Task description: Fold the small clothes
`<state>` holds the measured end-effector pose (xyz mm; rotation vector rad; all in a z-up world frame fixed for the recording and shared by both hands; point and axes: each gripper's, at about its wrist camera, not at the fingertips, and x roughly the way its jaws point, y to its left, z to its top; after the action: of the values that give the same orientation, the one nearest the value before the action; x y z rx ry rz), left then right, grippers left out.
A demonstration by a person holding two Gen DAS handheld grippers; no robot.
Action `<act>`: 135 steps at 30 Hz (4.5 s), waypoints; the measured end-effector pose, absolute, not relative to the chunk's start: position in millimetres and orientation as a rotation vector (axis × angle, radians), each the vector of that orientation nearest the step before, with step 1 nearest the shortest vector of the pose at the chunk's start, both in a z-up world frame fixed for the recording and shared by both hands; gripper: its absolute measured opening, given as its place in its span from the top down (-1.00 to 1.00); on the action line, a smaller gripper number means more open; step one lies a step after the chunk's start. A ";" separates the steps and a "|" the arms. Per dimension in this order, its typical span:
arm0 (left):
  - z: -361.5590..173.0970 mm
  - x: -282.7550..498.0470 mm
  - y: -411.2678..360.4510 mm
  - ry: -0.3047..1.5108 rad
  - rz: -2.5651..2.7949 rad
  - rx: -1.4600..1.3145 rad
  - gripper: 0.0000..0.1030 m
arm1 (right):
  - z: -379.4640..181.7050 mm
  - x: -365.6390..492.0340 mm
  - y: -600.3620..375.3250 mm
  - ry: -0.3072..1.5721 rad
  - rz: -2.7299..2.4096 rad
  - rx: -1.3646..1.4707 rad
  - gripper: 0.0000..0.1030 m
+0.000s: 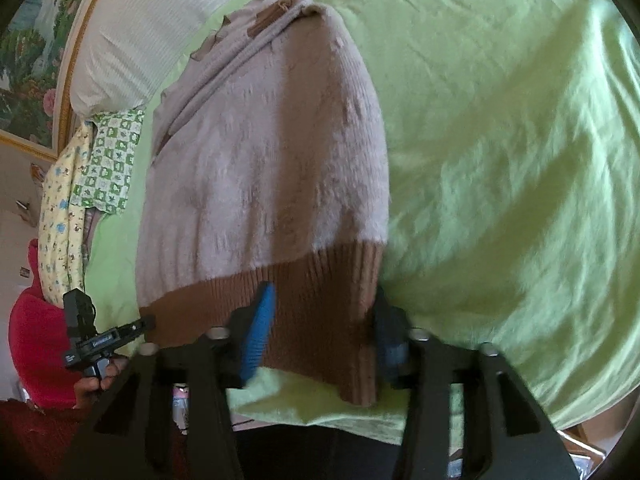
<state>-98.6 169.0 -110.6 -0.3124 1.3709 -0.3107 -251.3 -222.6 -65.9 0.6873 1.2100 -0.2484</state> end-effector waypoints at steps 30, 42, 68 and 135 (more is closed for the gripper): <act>3.6 -20.8 180.1 0.991 -0.431 -0.491 0.88 | 26.7 -166.4 -232.9 0.860 -0.018 0.750 0.87; 26.7 125.8 164.2 0.895 -0.342 -0.474 0.88 | 37.6 -29.8 -288.1 0.759 -0.074 0.720 0.87; -82.9 357.1 129.0 1.028 -0.149 -0.438 0.86 | -70.1 152.4 -386.4 0.882 -0.257 0.741 0.86; -43.2 260.4 102.2 0.960 -0.301 -0.221 -0.10 | -62.3 130.4 -310.2 0.897 -0.157 0.390 0.80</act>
<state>260.4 102.2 -43.2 -0.2214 0.9601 -0.3007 130.4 -310.2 -62.3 0.3900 0.8970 -0.1566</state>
